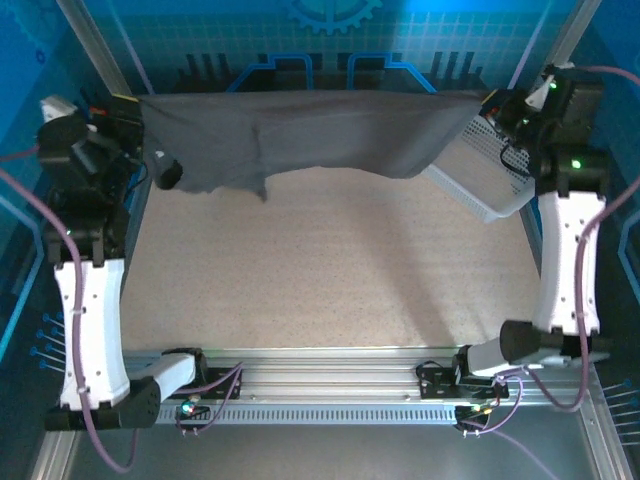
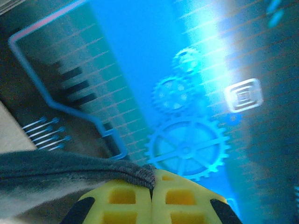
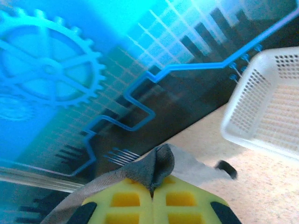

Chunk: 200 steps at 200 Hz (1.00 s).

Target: Fold and stack the t-shirts

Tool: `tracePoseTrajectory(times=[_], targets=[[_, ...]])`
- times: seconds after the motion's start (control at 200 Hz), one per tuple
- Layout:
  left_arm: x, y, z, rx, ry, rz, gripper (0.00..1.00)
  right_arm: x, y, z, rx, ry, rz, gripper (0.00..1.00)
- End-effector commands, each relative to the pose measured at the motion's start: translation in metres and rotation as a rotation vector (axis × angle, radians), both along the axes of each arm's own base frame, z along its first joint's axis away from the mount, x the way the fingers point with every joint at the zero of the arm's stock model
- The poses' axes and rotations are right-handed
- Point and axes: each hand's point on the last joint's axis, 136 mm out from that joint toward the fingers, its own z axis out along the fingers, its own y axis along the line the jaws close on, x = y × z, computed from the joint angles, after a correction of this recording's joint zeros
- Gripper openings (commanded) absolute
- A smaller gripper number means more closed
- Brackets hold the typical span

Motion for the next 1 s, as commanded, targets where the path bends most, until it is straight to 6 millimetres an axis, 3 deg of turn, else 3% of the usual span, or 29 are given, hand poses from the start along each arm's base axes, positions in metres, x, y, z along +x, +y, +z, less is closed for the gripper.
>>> tracePoseTrajectory(times=[0.0,0.11,0.2,0.43,0.55,0.62,0.715,0.82,0.925,0.995], targets=[[-0.037,0.016,0.049,0.056,-0.126,0.107,0.0,-0.025,-0.006,0.044,0.032,-0.165,-0.011,0.0],[-0.029,0.014,0.048,0.038,-0.097,0.082,0.0,-0.026,0.003,0.048,0.082,-0.183,0.03,0.0],[-0.004,0.013,0.021,-0.025,0.013,0.032,0.0,-0.01,0.016,0.04,0.114,-0.167,0.082,0.0],[0.087,0.013,-0.055,-0.197,0.181,-0.171,0.0,0.059,0.088,-0.01,0.126,0.015,0.298,0.0],[0.124,0.025,-0.07,-0.222,0.192,-0.221,0.0,0.098,0.108,-0.029,0.147,0.062,0.332,0.0],[0.145,0.033,-0.072,-0.237,0.192,-0.243,0.0,0.116,0.111,-0.021,0.163,0.046,0.335,0.0],[0.165,0.043,-0.052,-0.247,0.137,-0.272,0.0,0.138,0.111,-0.002,0.18,-0.013,0.332,0.0],[0.172,0.053,-0.011,-0.246,0.043,-0.282,0.0,0.154,0.098,0.018,0.248,-0.078,0.308,0.0],[0.153,0.057,0.045,-0.214,-0.078,-0.272,0.0,0.155,0.078,0.031,0.295,-0.113,0.27,0.0],[0.135,0.058,0.067,-0.203,-0.122,-0.255,0.0,0.143,0.067,0.041,0.271,-0.126,0.247,0.0]])
